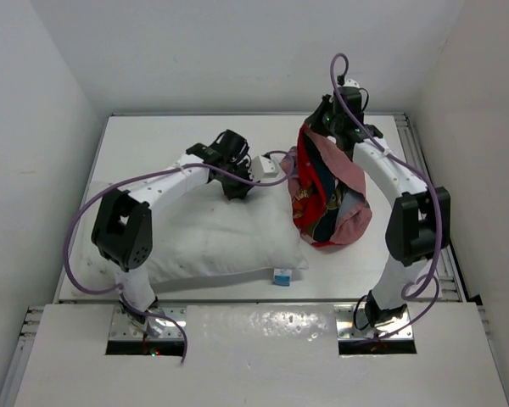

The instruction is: Put the pillow into the pillowcase

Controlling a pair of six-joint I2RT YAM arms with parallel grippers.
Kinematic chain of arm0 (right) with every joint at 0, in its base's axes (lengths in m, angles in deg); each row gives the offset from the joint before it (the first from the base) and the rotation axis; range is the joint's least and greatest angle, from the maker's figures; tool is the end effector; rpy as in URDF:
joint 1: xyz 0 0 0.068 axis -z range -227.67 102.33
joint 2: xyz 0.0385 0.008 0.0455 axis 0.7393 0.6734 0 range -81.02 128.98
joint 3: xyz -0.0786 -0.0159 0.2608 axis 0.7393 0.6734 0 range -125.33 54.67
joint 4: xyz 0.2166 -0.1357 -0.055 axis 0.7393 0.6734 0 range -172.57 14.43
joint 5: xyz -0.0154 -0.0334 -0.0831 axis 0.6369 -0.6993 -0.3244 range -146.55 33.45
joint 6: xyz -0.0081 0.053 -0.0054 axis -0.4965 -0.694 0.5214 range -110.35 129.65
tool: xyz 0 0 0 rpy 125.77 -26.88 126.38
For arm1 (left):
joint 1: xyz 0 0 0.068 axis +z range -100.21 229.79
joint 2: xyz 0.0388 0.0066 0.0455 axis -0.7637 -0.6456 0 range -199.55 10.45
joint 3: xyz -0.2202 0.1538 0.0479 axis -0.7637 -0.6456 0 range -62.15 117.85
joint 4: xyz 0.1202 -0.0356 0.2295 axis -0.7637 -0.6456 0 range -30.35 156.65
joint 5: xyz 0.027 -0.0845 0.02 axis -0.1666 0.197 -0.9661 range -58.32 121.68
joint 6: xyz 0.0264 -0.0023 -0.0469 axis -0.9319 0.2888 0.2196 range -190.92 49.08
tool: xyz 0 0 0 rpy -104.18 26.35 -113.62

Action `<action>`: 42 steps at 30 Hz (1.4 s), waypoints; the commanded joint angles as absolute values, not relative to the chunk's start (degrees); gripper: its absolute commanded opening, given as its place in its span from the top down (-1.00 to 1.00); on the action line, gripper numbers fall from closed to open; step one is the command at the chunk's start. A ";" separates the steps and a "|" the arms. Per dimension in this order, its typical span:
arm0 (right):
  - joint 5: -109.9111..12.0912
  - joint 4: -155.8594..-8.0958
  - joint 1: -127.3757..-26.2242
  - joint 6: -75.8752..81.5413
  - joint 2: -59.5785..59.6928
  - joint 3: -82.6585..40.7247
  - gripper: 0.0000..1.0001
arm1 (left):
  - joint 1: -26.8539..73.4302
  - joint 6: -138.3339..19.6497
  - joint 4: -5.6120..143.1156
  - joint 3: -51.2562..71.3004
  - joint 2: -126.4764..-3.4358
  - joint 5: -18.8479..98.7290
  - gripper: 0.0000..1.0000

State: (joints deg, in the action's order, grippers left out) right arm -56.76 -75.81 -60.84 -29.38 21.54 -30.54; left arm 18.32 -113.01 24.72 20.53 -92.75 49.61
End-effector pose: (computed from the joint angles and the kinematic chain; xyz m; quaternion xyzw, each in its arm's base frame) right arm 0.4180 0.0976 0.3107 0.1888 0.8177 0.2379 0.4890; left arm 0.3190 -0.2082 0.2452 0.6041 0.7462 -0.1289 0.2482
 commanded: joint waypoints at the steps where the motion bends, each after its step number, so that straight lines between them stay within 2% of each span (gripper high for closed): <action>1: -58.40 -77.21 -61.12 -29.73 23.03 -34.98 1.00 | 17.62 -111.61 16.92 26.42 -87.74 51.36 1.00; 7: -57.87 -79.58 -62.44 -31.66 25.32 -36.39 1.00 | 13.24 -115.91 2.41 49.17 -88.60 57.25 1.00; 10: -57.17 -80.20 -63.14 -32.71 25.76 -36.65 1.00 | 9.63 -115.66 1.78 53.33 -90.62 55.07 1.00; 20: -57.17 -81.34 -63.32 -32.10 21.02 -33.14 1.00 | 7.69 -111.63 13.80 40.97 -92.91 49.53 1.00; 24: -54.80 -81.17 -63.76 -30.00 16.81 -29.81 1.00 | 8.13 -105.23 23.98 36.57 -94.05 38.49 1.00; 28: -50.50 -77.92 -64.72 -27.71 11.54 -25.32 1.00 | 9.27 -99.76 30.87 36.46 -95.63 33.71 1.00; 29: -47.88 -77.04 -65.07 -27.01 11.26 -24.62 0.96 | 9.53 -98.53 32.79 36.64 -95.98 33.53 1.00; 30: -46.72 -75.56 -65.16 -26.48 11.26 -24.44 0.56 | 9.45 -97.82 33.59 36.82 -96.51 32.22 1.00; 32: -45.04 -69.32 -64.82 -24.55 11.70 -25.83 -0.06 | 9.45 -96.77 36.05 36.47 -97.13 31.94 1.00; 33: -45.21 -66.69 -64.38 -23.93 11.79 -26.45 -0.67 | 9.45 -96.24 36.85 36.29 -97.48 29.16 1.00; 34: -45.47 -61.79 -63.76 -23.67 11.88 -26.98 -0.97 | 9.45 -95.97 37.72 35.51 -97.57 28.35 1.00; 40: -51.45 -55.94 -53.75 -24.81 5.56 -19.00 -0.97 | 9.45 -95.88 41.16 32.16 -97.83 24.39 1.00; 41: -51.98 -55.94 -51.82 -23.94 3.81 -16.64 -0.91 | 9.18 -96.23 41.77 31.90 -97.83 24.04 1.00; 42: -52.50 -55.94 -51.11 -23.32 3.27 -15.74 -0.75 | 9.10 -96.23 42.12 31.81 -98.09 23.68 1.00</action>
State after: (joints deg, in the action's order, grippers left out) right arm -49.37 -61.78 -54.92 -25.49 7.14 -18.96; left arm 7.88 -98.30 34.49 31.98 -97.80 29.00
